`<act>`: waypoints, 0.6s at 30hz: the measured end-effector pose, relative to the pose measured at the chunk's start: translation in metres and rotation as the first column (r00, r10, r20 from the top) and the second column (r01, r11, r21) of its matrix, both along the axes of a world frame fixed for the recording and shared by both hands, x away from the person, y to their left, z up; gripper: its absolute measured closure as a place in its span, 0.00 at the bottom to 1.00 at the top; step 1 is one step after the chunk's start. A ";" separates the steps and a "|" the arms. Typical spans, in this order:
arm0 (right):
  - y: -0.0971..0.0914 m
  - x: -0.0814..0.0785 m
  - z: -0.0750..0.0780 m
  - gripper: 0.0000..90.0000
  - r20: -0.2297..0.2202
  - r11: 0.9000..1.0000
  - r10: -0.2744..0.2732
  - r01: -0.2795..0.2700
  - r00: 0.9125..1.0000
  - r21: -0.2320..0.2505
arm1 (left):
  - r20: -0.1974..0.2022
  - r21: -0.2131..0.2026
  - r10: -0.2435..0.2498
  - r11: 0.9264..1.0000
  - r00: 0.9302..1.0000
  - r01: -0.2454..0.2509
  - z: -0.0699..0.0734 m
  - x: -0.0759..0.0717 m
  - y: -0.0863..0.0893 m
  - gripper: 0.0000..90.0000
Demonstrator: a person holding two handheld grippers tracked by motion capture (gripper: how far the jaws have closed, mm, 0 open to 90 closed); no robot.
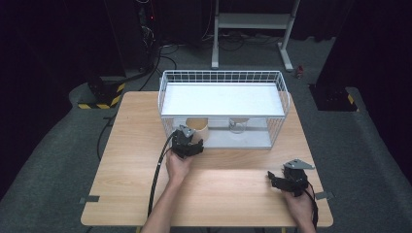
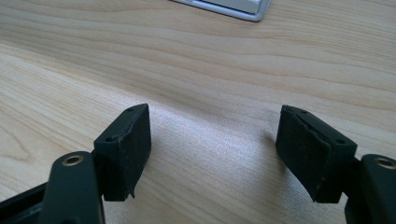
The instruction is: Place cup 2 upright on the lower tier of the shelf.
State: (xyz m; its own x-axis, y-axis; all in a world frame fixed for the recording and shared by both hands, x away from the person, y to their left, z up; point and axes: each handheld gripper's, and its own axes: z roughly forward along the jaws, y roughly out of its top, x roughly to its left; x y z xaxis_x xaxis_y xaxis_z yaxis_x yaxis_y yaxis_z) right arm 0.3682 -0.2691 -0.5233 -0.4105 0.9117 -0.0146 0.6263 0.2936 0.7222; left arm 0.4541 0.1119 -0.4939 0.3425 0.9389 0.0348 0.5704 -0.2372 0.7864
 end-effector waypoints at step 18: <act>0.000 0.000 0.000 0.30 0.000 1.000 -0.001 0.001 1.000 0.000 | -0.013 -0.014 0.071 0.997 0.997 -0.071 -0.010 0.011 -0.003 0.61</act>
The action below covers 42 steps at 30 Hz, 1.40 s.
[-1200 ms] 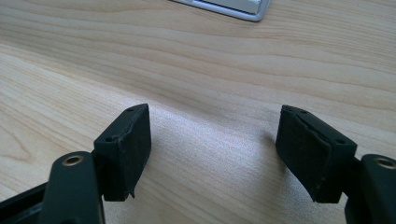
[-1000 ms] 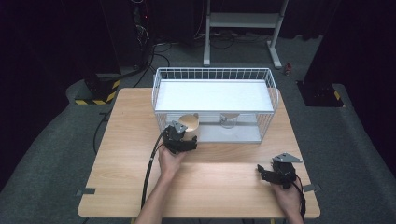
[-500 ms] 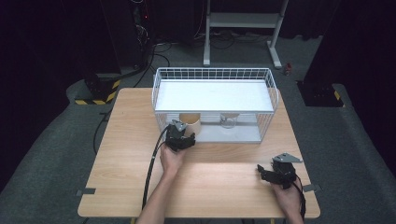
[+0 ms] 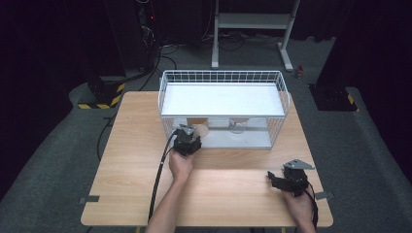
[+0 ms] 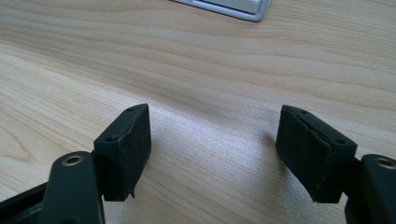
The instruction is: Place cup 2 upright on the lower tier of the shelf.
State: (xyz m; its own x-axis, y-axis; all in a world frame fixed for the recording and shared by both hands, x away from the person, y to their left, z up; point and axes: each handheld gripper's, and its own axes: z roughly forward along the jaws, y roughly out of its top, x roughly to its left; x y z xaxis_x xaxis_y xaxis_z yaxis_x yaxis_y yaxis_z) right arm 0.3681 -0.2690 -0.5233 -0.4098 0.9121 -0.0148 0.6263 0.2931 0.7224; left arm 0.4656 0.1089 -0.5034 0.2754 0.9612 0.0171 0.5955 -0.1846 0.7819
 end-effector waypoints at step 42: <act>0.000 0.000 0.000 0.30 0.000 1.000 -0.001 0.001 1.000 0.001 | 0.040 -0.004 -0.098 0.995 0.994 0.098 0.020 -0.028 0.012 0.39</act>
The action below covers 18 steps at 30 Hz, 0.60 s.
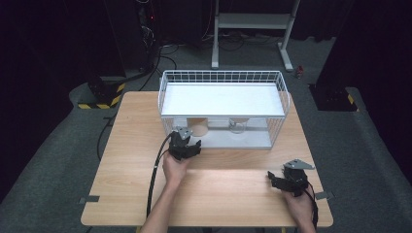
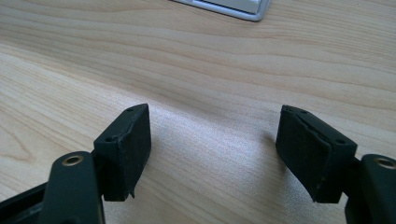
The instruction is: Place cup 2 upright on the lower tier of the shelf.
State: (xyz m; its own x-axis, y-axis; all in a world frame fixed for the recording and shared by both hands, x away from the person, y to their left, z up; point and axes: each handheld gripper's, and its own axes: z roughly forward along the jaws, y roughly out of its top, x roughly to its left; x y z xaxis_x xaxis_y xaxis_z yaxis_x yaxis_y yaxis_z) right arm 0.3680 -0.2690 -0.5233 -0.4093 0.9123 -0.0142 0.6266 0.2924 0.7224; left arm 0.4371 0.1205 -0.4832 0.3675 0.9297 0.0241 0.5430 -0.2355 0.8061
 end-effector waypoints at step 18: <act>0.000 0.000 0.000 0.29 0.000 1.000 -0.001 0.001 1.000 0.001 | 0.009 -0.046 -0.007 0.999 1.000 0.008 0.007 -0.020 0.016 0.38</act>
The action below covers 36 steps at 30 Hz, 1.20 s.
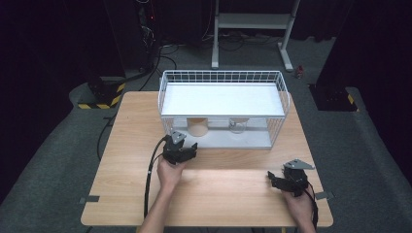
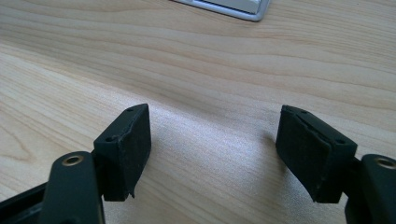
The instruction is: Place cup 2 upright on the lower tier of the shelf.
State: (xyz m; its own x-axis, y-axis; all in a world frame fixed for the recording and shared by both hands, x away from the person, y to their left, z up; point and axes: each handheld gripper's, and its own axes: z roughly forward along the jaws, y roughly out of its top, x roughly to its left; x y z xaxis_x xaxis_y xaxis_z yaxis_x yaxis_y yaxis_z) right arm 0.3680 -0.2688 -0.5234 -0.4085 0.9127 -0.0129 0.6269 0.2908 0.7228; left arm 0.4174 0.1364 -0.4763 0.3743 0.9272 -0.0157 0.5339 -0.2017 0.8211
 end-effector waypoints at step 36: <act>0.000 0.000 0.000 0.29 0.000 1.000 0.000 0.000 1.000 0.000 | 0.032 -0.079 0.007 0.997 0.999 -0.004 0.010 -0.033 0.039 0.36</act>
